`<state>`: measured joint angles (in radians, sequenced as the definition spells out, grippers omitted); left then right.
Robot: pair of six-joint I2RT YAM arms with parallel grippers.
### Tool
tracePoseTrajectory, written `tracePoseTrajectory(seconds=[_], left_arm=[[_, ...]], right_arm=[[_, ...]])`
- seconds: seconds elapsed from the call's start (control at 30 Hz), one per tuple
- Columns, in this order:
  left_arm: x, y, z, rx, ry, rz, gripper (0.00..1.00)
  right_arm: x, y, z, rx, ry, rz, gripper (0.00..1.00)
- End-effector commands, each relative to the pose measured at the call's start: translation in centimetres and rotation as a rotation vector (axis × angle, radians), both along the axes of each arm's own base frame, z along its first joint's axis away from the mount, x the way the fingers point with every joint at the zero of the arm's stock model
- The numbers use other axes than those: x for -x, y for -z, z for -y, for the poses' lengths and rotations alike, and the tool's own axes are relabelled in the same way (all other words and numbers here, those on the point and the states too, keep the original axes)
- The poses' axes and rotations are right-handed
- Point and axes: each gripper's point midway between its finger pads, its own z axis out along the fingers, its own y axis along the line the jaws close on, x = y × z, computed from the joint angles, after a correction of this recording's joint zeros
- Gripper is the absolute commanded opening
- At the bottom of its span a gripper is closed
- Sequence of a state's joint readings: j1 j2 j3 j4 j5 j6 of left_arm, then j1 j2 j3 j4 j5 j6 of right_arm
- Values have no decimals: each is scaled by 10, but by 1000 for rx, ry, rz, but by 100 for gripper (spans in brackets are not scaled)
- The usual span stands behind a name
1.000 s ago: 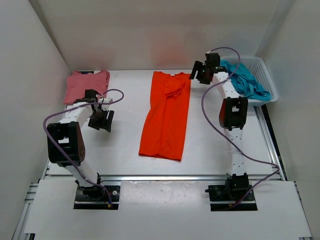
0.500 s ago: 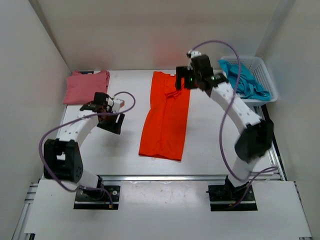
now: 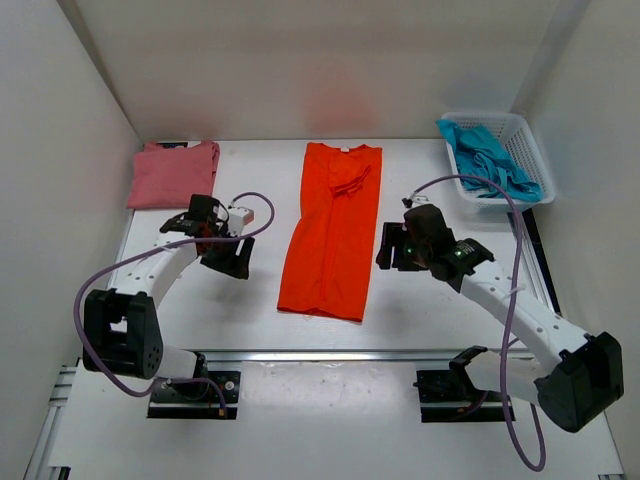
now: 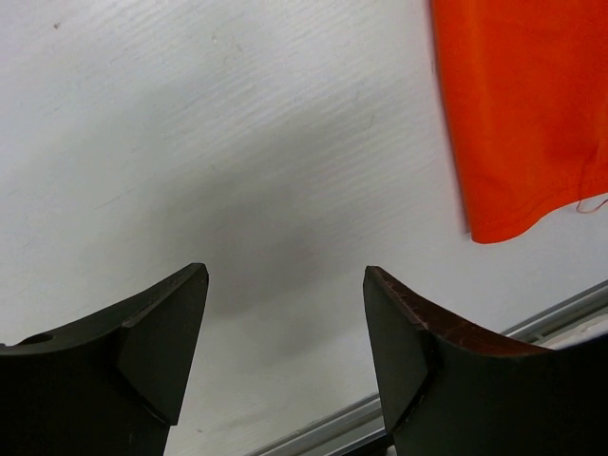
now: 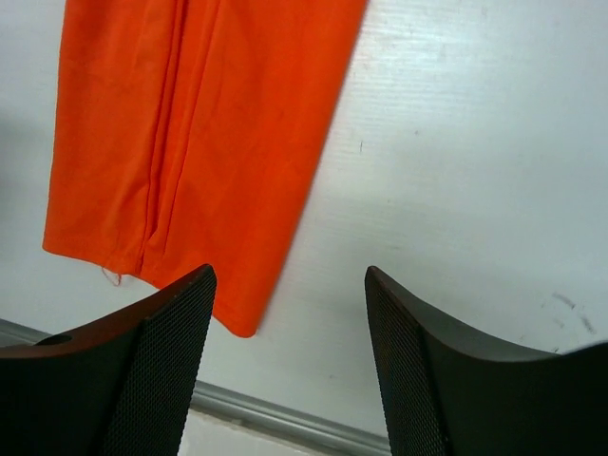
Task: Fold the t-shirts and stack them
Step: Rotate the tshirt 90 degrees
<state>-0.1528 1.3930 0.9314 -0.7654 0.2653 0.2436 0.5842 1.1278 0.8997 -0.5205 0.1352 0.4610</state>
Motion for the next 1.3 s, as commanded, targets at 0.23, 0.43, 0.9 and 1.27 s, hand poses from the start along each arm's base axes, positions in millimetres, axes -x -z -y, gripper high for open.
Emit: tracePoseTrajectory(seconds=[0.23, 0.43, 0.9, 1.27], left_arm=[[6, -15, 31, 83, 90, 125, 78], [27, -5, 54, 67, 194, 161, 78], [49, 35, 82, 94, 189, -15, 80], [47, 48, 87, 78, 155, -55, 79]], right_arm=[[38, 49, -19, -42, 33, -281, 70], [58, 82, -34, -125, 81, -369, 69], [96, 127, -49, -210, 128, -494, 67], [102, 135, -59, -240, 90, -553, 51]])
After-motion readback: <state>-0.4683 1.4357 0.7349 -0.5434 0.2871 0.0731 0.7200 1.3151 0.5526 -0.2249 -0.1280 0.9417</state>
